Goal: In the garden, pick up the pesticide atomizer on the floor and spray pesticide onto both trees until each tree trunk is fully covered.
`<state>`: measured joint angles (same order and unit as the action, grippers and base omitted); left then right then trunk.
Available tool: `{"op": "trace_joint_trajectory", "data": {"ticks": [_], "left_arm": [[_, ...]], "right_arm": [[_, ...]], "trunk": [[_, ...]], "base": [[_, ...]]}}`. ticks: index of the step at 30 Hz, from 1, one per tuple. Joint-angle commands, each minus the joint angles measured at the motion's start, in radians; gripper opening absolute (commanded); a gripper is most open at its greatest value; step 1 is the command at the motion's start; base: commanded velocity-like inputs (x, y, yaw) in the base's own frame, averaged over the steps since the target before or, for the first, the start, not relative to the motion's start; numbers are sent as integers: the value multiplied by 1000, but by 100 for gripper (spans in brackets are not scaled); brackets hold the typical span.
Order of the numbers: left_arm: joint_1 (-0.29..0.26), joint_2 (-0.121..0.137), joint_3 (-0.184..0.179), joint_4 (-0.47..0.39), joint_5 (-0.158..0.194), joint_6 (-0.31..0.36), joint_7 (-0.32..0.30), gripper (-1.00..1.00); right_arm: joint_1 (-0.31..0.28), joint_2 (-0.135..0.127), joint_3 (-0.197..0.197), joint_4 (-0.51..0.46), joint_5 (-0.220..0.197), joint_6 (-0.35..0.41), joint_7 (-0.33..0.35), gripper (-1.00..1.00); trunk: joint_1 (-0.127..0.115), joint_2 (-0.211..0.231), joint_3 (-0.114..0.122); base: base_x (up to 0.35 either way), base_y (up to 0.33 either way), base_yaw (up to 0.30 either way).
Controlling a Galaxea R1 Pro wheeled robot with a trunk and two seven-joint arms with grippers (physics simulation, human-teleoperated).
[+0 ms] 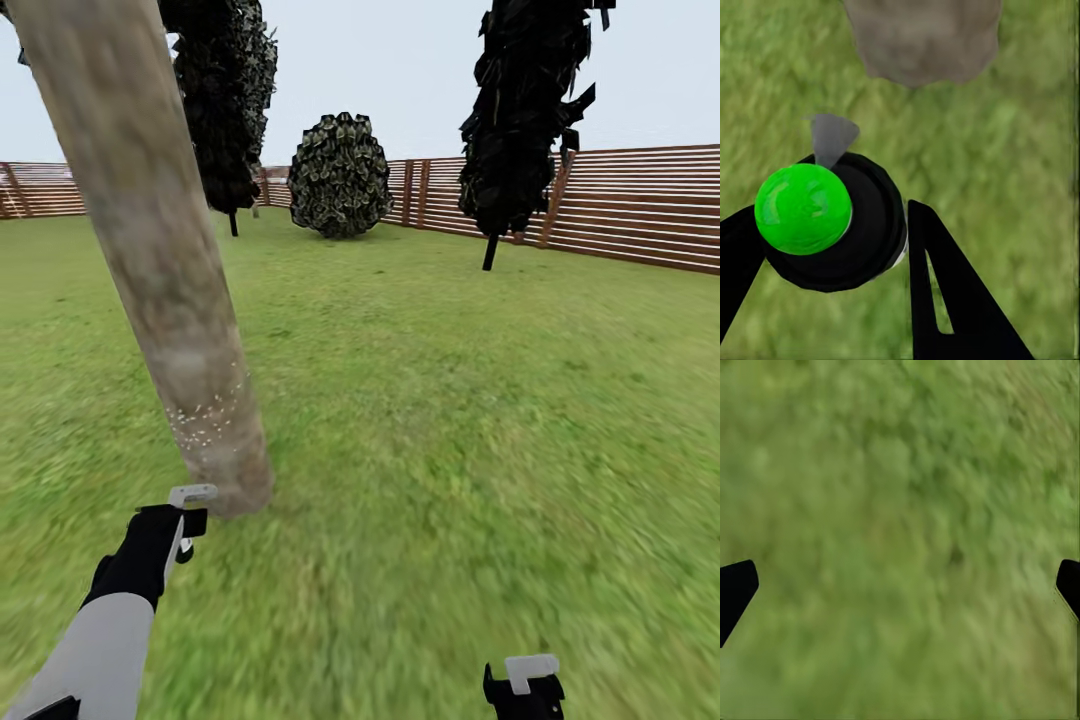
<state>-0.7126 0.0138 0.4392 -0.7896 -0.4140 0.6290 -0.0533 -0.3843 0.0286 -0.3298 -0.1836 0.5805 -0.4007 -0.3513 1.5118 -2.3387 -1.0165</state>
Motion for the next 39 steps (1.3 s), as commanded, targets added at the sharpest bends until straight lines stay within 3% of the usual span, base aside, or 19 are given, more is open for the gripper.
{"op": "trace_joint_trajectory", "data": {"ticks": [1, 12, 32, 36, 39], "left_arm": [[-1, -2, 2, -1, -9, 4, -6, -100], [-1, -11, 0, -2, -11, 5, -5, -100], [1, -6, -6, -2, -24, 5, -1, -100], [1, -9, -6, -2, -21, 5, 71, -100], [1, -12, -5, -1, -16, 6, 82, -100]], "right_arm": [[-1, 1, -8, 1, 10, -3, -3, 100], [-1, 1, -8, 1, 11, -3, -3, 100], [-1, 1, -8, 1, 9, -4, -4, 100], [-1, -1, -8, 1, 10, -4, -5, 100], [-1, -2, -8, 1, 10, -4, -5, 100]], "trunk": [[0, 0, -1], [0, 0, -1], [0, 0, -1], [0, 0, -1], [0, 0, -1]], "base": [[94, -248, 15], [25, -274, 12], [191, -235, 244], [180, -233, 13], [137, -245, 1]]}}
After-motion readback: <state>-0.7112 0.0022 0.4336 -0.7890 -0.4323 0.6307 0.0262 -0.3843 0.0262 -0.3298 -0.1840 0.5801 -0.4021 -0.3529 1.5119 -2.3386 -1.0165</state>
